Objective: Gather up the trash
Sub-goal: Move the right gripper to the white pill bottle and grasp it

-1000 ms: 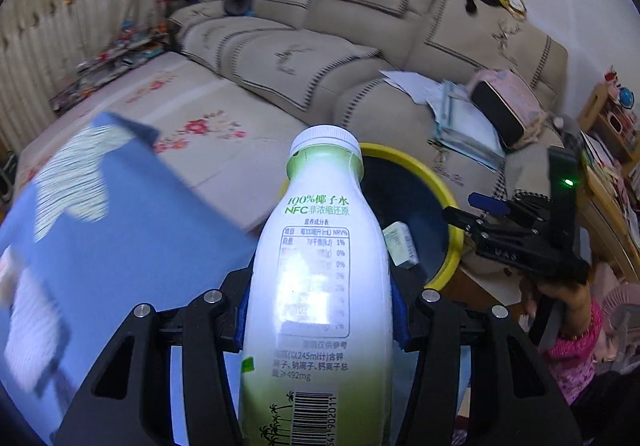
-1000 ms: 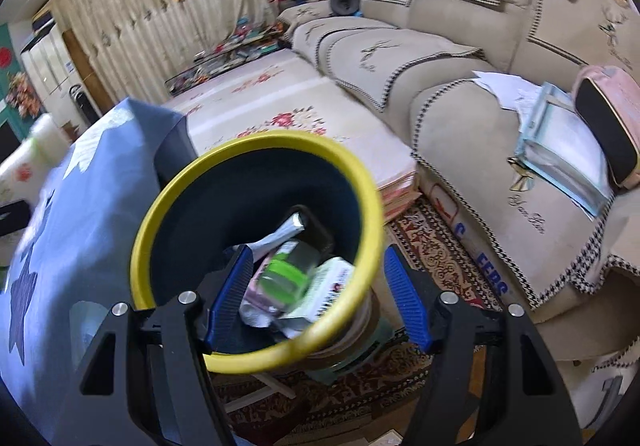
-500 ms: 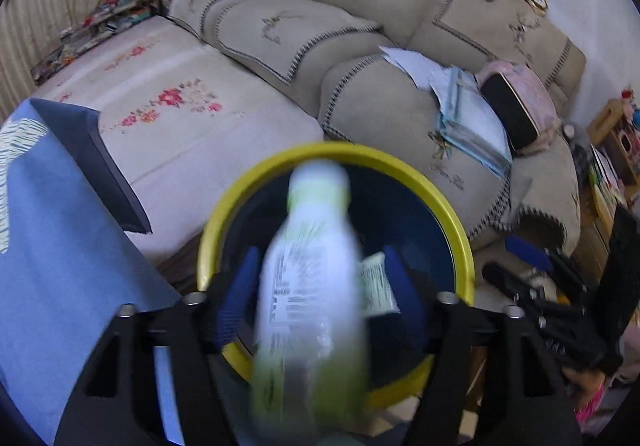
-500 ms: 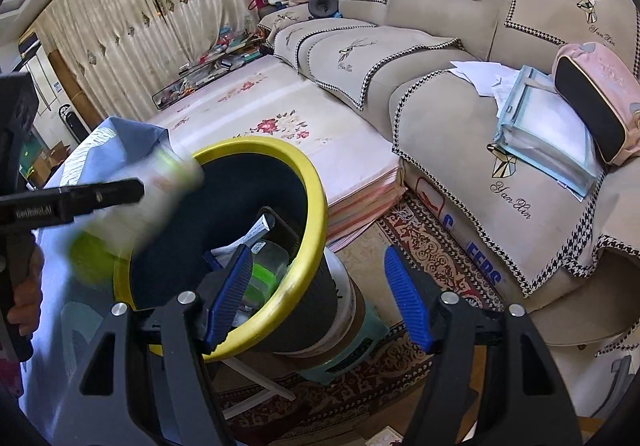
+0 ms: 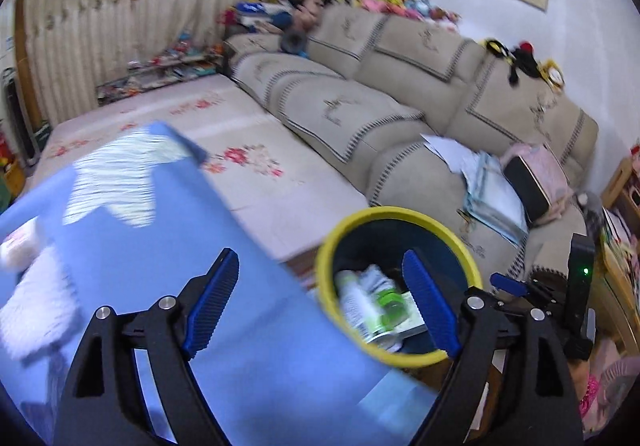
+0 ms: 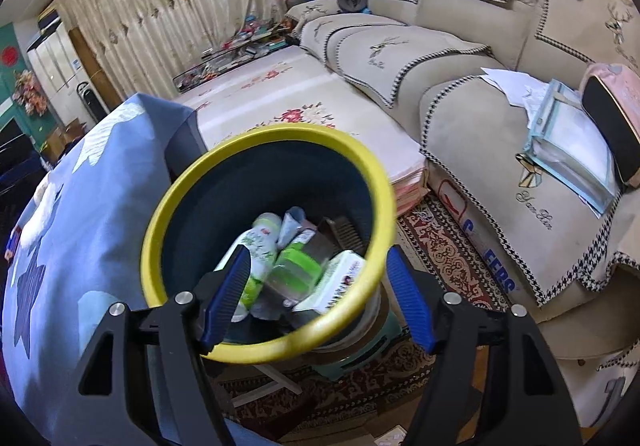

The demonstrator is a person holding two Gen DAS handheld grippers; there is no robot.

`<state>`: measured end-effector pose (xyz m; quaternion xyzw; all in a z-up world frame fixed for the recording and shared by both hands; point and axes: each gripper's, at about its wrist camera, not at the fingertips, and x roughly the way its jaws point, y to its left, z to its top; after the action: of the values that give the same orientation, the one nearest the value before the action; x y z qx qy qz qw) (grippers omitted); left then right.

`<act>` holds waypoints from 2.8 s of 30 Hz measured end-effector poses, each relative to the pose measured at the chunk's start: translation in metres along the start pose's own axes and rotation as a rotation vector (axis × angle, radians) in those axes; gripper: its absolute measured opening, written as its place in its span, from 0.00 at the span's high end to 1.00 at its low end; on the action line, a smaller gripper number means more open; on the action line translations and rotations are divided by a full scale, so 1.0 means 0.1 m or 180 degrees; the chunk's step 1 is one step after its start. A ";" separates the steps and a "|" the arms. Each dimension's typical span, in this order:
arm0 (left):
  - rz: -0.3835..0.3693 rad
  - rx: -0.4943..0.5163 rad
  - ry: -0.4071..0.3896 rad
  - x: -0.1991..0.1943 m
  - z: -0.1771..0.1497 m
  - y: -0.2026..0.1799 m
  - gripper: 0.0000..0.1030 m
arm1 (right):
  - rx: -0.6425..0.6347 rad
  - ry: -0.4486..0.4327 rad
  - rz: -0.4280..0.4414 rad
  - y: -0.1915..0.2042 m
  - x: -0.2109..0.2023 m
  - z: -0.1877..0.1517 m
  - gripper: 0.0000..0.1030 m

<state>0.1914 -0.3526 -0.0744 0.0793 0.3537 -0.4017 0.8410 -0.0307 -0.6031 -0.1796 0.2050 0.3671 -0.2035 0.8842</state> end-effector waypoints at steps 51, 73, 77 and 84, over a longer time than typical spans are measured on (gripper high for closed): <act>0.2384 -0.1350 -0.0569 -2.02 -1.79 3.02 0.09 | -0.1740 0.0643 0.1127 5.24 1.09 0.84 0.08; 0.2196 -0.1412 -0.0529 -1.96 -1.79 2.98 0.09 | -0.1839 0.0941 0.0607 5.60 1.65 0.69 0.20; 0.2201 -0.1409 -0.0511 -1.94 -1.79 2.98 0.09 | -0.1882 0.0734 0.0660 5.51 1.44 0.66 0.20; 0.2204 -0.1418 -0.0523 -1.94 -1.77 3.00 0.09 | -0.1903 0.0429 0.0858 5.24 0.92 0.76 0.20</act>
<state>0.2335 0.0410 -0.1224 -0.0227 0.3161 -0.0140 0.9483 0.3391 -0.2250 -0.0857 -0.0038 0.4378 0.0460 0.8979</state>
